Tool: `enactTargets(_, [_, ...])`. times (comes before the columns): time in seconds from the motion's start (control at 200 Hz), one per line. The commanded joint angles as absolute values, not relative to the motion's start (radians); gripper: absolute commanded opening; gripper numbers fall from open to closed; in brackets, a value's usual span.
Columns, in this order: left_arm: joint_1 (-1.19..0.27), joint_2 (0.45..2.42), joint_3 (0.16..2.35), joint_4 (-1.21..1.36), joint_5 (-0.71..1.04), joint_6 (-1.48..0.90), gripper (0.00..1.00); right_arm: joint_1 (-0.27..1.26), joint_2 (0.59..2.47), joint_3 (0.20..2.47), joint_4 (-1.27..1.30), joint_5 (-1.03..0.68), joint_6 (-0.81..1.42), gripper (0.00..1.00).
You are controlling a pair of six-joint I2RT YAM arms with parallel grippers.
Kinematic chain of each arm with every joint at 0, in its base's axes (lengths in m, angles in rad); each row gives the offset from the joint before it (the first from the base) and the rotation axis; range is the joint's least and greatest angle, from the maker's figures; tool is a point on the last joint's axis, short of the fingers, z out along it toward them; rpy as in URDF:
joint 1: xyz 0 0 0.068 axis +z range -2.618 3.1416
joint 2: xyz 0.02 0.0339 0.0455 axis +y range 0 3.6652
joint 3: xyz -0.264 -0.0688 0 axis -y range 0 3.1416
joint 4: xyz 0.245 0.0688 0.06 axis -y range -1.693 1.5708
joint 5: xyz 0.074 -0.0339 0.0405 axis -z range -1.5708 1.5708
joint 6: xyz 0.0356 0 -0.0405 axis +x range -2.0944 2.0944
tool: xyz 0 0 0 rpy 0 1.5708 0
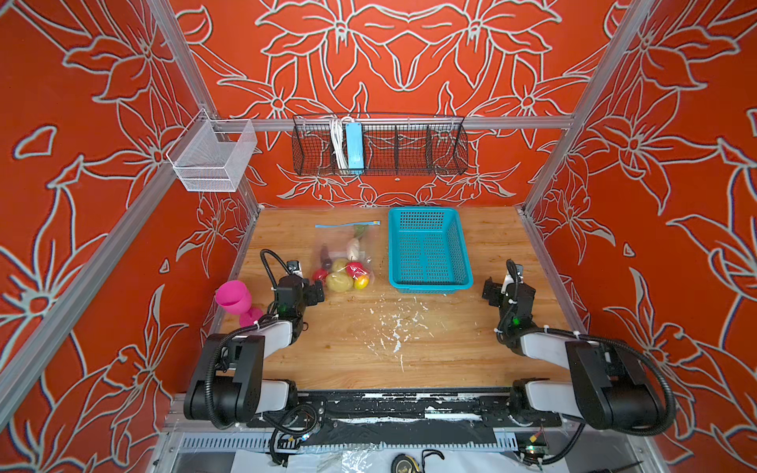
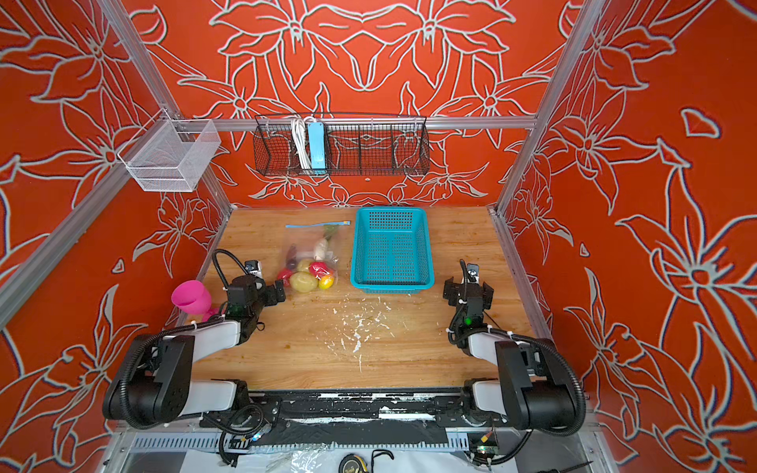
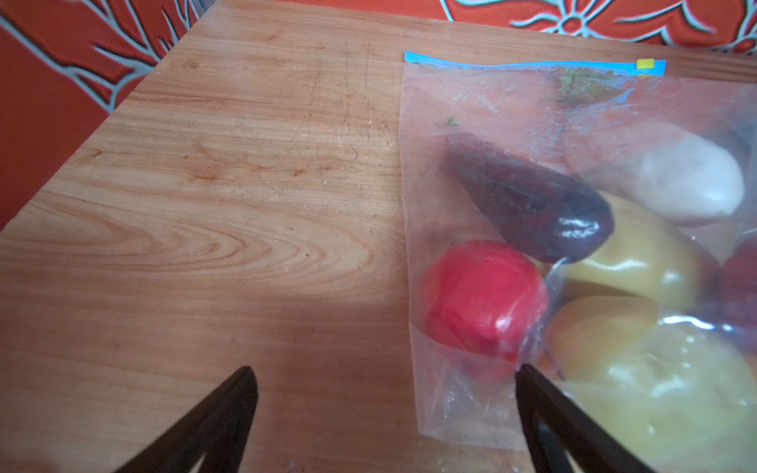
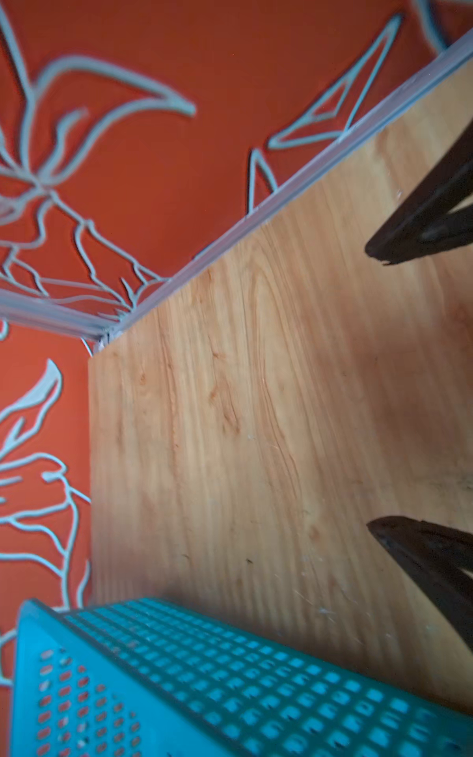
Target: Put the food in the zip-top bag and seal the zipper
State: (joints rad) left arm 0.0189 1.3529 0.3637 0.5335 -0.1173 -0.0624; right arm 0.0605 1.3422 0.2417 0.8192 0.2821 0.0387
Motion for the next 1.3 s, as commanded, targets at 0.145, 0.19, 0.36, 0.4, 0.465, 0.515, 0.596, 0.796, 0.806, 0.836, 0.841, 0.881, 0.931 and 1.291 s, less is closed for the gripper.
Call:
enactTargets(0.145, [0.021,1.350,0.379,0.558,-0.107,-0.046,0.97,0.058,1.419,0.286,0.884,0.169,-0.001,0.98])
enactTargets(0.19, [0.021,1.349,0.380,0.557,-0.106,-0.046,0.97,0.058,1.426,0.312,0.840,0.157,-0.004,0.98])
enactTargets(0.36, [0.021,1.349,0.380,0.558,-0.106,-0.046,0.97,0.054,1.417,0.335,0.777,0.144,-0.002,0.98])
enactTargets(0.4, [0.022,1.350,0.380,0.557,-0.106,-0.046,0.97,0.053,1.425,0.330,0.799,0.146,-0.003,0.98])
enactTargets(0.465, [0.022,1.350,0.380,0.558,-0.106,-0.046,0.97,0.053,1.415,0.332,0.781,0.146,-0.003,0.98])
enactTargets(0.515, [0.021,1.351,0.380,0.558,-0.106,-0.046,0.97,0.053,1.417,0.325,0.800,0.146,-0.006,0.98])
enactTargets(0.596, [0.021,1.350,0.379,0.558,-0.106,-0.046,0.97,0.054,1.414,0.325,0.795,0.146,-0.009,0.98])
enactTargets(0.796, [0.022,1.350,0.380,0.558,-0.107,-0.046,0.97,0.055,1.414,0.326,0.794,0.146,-0.007,0.98])
enactTargets(0.806, [0.022,1.350,0.380,0.558,-0.107,-0.046,0.97,0.055,1.414,0.326,0.795,0.146,-0.008,0.98])
enactTargets(0.836, [0.022,1.350,0.379,0.558,-0.107,-0.046,0.97,0.055,1.414,0.327,0.793,0.146,-0.008,0.98])
enactTargets(0.841, [0.022,1.351,0.380,0.558,-0.107,-0.046,0.97,0.055,1.414,0.327,0.793,0.146,-0.008,0.98])
enactTargets(0.881, [0.022,1.350,0.380,0.558,-0.107,-0.046,0.97,0.054,1.414,0.327,0.793,0.146,-0.008,0.98])
enactTargets(0.931, [0.021,1.351,0.379,0.558,-0.107,-0.046,0.97,0.055,1.414,0.326,0.793,0.146,-0.008,0.98])
enactTargets(1.291, [0.022,1.350,0.380,0.557,-0.107,-0.046,0.97,0.055,1.414,0.327,0.793,0.146,-0.008,0.98])
